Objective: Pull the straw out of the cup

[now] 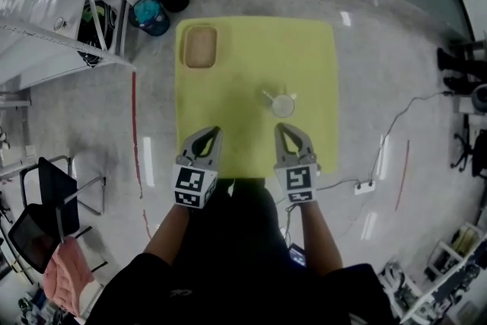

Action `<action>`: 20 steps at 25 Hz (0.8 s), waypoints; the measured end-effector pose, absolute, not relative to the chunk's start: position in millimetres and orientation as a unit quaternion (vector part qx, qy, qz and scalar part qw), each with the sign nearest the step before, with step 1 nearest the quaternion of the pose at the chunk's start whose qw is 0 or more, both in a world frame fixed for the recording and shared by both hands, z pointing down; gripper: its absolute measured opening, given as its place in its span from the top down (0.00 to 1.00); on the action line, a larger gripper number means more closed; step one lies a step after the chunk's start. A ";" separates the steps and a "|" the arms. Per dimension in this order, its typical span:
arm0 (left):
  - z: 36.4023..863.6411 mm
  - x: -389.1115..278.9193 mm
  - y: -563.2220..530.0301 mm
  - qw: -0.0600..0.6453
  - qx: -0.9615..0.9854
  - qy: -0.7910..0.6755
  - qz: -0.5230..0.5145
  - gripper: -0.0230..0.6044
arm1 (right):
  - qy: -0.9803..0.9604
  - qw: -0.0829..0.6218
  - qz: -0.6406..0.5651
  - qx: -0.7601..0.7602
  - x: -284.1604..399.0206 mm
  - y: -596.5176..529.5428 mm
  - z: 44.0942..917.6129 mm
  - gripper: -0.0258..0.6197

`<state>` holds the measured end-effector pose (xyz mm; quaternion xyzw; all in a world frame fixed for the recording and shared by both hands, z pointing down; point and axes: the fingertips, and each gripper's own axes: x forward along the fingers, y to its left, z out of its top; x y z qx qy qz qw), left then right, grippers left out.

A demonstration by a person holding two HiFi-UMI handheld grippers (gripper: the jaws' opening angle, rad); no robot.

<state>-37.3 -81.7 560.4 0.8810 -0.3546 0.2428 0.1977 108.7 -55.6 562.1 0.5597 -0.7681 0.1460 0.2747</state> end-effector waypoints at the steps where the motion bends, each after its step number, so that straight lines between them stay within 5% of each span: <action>1: 562.7 -41.8 -82.5 0.203 0.876 -0.363 0.246 0.89 | -0.771 0.276 0.146 0.556 109.2 -59.5 564.8 0.93; 20: 573.1 -42.2 -72.5 0.227 0.841 -0.423 0.251 0.89 | -0.798 0.319 0.146 0.490 116.4 -86.9 612.9 0.93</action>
